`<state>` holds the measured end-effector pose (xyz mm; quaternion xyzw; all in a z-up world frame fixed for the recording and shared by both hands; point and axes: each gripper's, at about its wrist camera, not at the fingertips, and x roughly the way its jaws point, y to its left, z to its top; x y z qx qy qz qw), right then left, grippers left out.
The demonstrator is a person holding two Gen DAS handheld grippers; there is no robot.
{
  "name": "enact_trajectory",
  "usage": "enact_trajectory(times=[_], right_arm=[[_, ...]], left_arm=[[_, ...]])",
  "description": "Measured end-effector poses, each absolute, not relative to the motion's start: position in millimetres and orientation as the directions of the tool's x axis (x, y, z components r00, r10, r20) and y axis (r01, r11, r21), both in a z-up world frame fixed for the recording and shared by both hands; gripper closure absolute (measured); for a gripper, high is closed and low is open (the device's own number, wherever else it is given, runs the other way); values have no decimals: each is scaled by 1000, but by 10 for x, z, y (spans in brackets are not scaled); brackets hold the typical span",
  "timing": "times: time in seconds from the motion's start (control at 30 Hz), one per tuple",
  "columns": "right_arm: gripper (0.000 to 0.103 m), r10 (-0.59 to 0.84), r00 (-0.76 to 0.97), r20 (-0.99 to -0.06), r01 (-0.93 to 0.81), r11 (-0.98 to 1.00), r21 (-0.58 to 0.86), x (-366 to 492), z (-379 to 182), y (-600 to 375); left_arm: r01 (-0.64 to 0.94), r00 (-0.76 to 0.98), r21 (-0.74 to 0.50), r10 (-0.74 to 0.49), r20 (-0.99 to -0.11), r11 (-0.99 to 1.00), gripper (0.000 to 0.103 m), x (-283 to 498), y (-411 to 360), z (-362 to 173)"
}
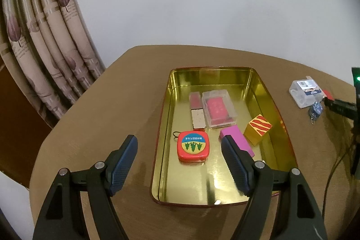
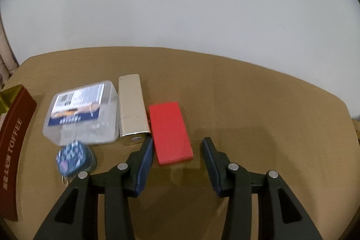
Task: Organize rigid objects
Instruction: 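Grasp the red block with the right tool, then lift the red block and carry it toward the tin with the right tool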
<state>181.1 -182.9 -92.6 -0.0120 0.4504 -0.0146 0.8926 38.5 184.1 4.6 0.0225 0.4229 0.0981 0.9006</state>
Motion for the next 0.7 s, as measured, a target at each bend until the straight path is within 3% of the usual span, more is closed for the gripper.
enact_trajectory(times=[0.1, 0.2, 0.7], right_arm=[[59, -36, 596, -803, -8, 999, -50, 1840, -936, -1795], [73, -13, 603, -798, -27, 999, -37, 1808, -939, -1776], [73, -26, 653, -757, -61, 994, -86, 1347, -775, -1733]], left_arm=[[-155, 621, 126, 196, -759, 980, 29, 402, 1831, 33], [-151, 615, 121, 190, -765, 981, 29, 404, 1826, 15], [-97, 644, 180, 200, -738, 979, 29, 334, 1549, 26]])
